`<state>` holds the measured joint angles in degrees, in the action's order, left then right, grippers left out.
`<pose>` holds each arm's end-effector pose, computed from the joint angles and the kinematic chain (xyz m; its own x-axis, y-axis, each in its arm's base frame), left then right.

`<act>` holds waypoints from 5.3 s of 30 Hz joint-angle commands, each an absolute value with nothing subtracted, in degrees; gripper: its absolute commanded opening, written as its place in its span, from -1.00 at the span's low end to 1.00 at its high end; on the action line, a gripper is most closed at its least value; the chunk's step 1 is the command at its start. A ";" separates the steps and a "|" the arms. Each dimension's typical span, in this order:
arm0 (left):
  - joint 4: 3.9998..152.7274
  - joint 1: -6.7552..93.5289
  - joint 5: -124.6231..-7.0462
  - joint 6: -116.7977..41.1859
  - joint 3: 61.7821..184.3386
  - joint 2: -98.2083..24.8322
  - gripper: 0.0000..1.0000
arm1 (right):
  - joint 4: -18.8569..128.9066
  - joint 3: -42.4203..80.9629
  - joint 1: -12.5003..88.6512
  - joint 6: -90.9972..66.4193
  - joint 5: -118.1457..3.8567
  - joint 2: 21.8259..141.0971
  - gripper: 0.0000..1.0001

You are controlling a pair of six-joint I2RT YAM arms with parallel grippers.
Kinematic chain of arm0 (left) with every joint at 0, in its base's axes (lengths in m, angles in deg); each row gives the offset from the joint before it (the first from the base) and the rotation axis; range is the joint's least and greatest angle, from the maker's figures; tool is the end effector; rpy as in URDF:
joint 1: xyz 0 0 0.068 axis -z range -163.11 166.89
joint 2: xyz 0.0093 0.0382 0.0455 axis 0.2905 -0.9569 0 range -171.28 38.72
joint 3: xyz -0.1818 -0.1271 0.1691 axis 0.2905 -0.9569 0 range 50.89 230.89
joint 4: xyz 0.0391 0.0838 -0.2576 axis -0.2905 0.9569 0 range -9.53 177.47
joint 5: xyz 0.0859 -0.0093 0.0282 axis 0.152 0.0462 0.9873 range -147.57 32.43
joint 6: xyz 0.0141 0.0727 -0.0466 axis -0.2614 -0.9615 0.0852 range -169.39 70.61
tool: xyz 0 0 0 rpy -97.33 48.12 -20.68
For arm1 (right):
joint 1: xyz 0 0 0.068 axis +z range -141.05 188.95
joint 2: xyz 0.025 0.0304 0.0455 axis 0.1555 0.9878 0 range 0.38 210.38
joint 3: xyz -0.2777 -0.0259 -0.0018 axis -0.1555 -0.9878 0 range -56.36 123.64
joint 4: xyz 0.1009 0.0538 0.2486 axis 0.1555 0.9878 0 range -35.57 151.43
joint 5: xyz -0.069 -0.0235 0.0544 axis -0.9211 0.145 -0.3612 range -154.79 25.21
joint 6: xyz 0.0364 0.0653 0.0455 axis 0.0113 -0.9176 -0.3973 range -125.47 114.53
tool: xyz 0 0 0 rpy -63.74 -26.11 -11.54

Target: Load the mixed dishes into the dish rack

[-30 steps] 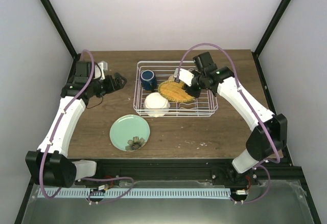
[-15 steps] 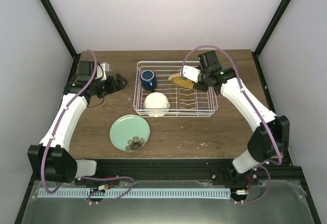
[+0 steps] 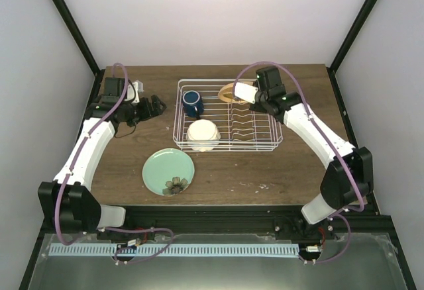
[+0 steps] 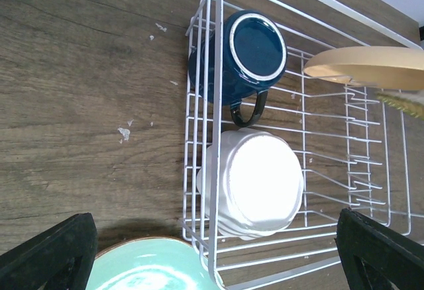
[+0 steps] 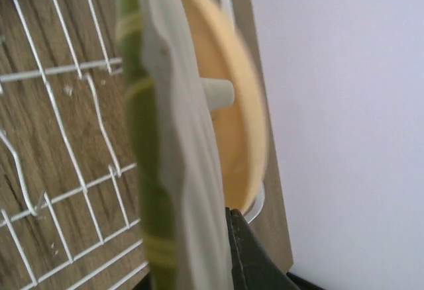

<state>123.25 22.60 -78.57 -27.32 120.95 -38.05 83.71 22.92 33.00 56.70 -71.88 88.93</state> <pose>0.3122 -0.0591 0.2947 -0.8230 -0.2701 -0.4997 0.0166 0.8679 -0.4965 0.3651 0.1524 0.3073 0.0141 -0.9548 -0.2970 -0.6508 0.2167 -0.7276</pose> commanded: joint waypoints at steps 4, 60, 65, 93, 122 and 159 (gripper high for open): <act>123.88 22.37 -77.47 -27.85 122.09 -38.45 1.00 | 76.13 16.78 32.27 60.27 -76.32 90.24 -0.99; 140.47 22.39 -66.52 -12.38 108.12 -34.51 1.00 | 78.56 32.85 38.13 28.09 -47.80 95.46 -0.05; 138.94 22.38 -66.53 -8.43 102.04 -30.58 1.00 | 77.91 38.95 38.13 23.62 -48.05 100.30 -0.07; 107.09 22.38 -74.25 1.03 63.80 -11.10 0.90 | 75.55 36.41 38.12 20.48 -42.55 101.90 -0.09; 112.28 22.69 -72.98 1.61 65.84 -9.07 -1.00 | 75.52 35.39 38.21 21.77 -43.09 102.02 -0.08; 128.87 30.27 -89.42 -11.61 87.90 -14.74 -1.00 | 74.75 33.99 38.19 22.53 -43.33 102.84 -0.07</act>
<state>132.26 30.01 -82.57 -8.26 85.39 -14.69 75.38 33.76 37.72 21.95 -42.96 102.99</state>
